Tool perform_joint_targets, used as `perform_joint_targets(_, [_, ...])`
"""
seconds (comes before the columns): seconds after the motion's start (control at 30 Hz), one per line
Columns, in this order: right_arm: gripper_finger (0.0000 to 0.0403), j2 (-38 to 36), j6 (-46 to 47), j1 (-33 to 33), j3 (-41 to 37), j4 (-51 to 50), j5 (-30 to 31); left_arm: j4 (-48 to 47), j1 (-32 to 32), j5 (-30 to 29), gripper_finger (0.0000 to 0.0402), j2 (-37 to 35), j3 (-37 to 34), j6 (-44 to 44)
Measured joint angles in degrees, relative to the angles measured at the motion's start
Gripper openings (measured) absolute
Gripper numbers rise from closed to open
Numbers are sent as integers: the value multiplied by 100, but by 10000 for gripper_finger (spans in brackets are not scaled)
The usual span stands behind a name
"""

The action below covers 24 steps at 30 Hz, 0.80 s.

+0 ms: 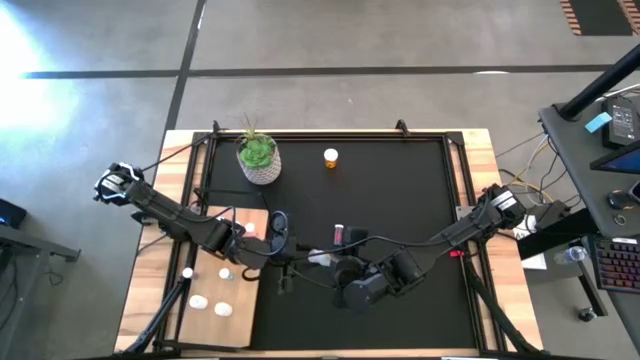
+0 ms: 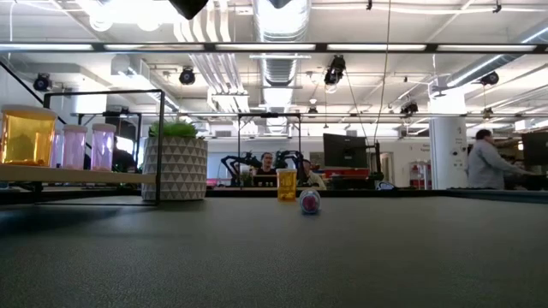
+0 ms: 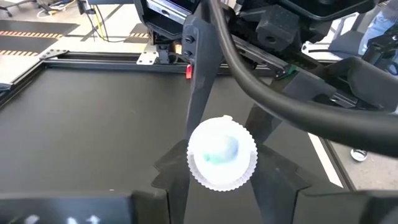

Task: Pick and place medicine bottles onto shelf by color
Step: Put the white plastic pill bottle on the shelf aligned with the other white pill bottles

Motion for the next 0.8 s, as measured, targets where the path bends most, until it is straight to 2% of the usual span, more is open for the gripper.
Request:
perform_joint_targets(0.23, [172, 0, 407, -14, 0, 28, -42, 6, 2, 57, 127, 0, -2, 2])
perform_joint_targets(0.5, [216, -67, 915, -25, 0, -58, -223, 9, 2, 68, 127, 0, -2, -70])
perform_joint_targets(0.8, [276, -956, 1755, -24, 0, -1148, -788, -94, 2, 85, 127, 0, -13, -520])
